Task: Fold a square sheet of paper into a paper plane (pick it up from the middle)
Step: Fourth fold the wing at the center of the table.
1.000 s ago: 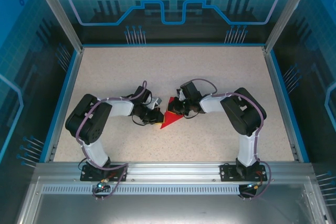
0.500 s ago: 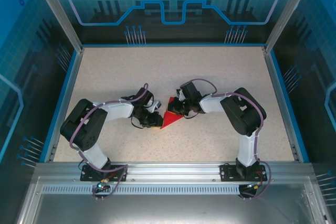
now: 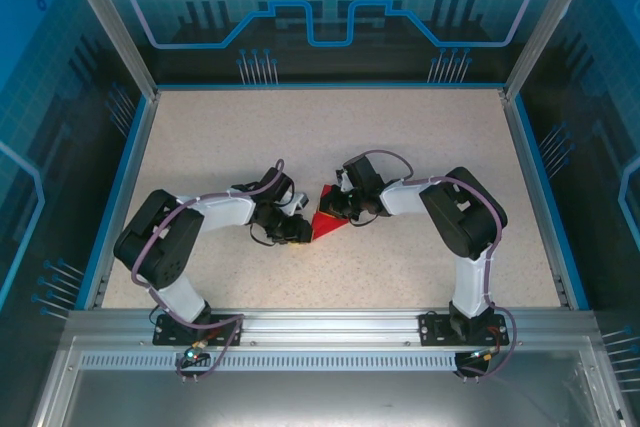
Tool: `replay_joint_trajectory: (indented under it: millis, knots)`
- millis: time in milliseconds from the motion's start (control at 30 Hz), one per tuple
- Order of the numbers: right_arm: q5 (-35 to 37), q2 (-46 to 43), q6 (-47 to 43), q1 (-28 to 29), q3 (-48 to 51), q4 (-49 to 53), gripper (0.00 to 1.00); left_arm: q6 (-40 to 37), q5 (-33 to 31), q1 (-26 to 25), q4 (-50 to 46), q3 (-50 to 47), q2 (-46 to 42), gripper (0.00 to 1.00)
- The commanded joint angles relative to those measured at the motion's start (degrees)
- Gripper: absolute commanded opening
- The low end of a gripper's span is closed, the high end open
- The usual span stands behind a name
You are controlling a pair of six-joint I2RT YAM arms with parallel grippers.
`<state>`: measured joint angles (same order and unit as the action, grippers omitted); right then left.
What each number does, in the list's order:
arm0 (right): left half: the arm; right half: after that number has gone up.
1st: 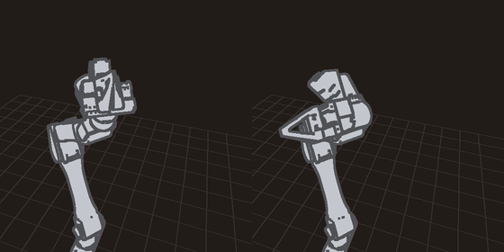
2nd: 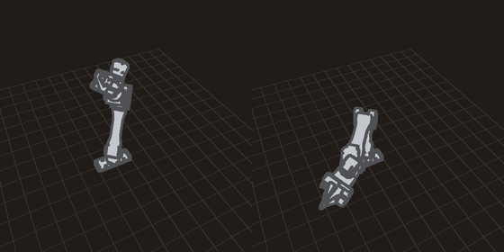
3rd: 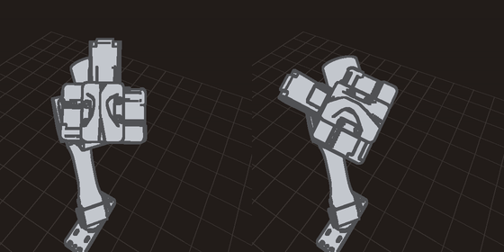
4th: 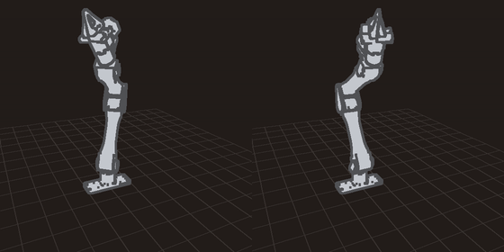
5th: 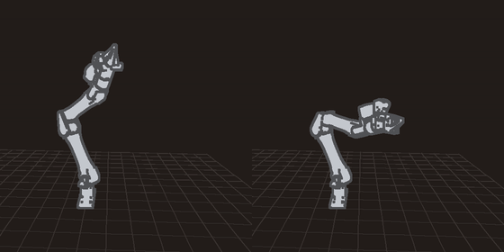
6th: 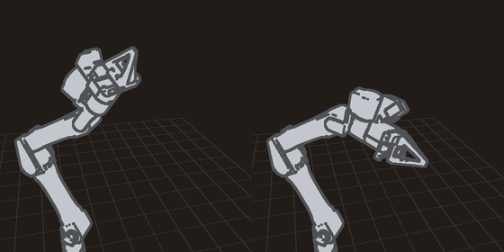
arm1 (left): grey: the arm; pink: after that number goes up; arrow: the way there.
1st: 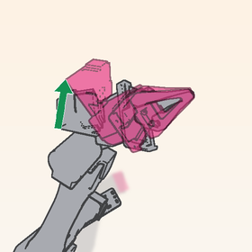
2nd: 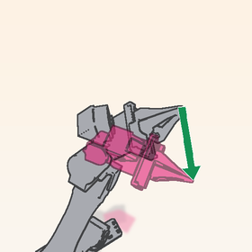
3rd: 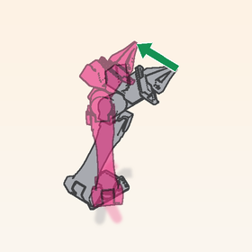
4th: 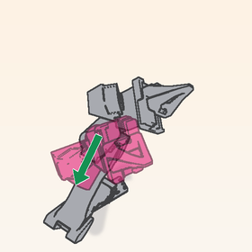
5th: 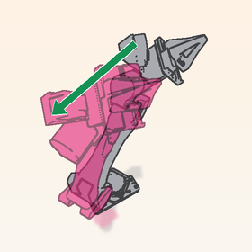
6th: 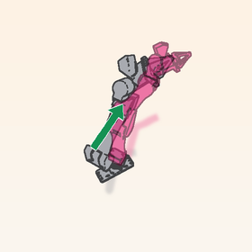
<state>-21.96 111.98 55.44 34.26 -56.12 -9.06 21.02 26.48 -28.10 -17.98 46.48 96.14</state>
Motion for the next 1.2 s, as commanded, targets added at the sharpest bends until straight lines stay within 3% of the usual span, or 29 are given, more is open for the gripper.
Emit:
replay_joint_trajectory:
  millis: [0, 100, 267, 900, 1167]
  knots:
    - [3.3, 4.0, -1.6, 1.0, 1.7, 5.7, 0.1, 1.2, -1.4, -0.4, -3.0, 1.2, -2.2, 0.3]
    - [3.3, 3.8, -1.5, 0.9, 1.9, 5.5, 0.1, 2.0, -1.9, -0.4, -2.4, 0.7, -5.2, 0.37]
    - [3.2, 3.9, -1.5, 1.0, 1.9, 5.5, 0.1, 3.2, -2.1, -0.5, -1.4, 1.2, -5.8, 0.39]
    - [3.1, 3.6, -1.8, 1.1, 2.1, 5.8, 0.1, 0.0, -4.7, -1.4, -5.6, 4.4, 4.1, 0.16]
    - [3.4, 3.6, -1.8, 1.1, 2.0, 6.3, 0.1, -1.3, -11.8, -4.7, -12.2, 5.7, 6.2, 0.13]
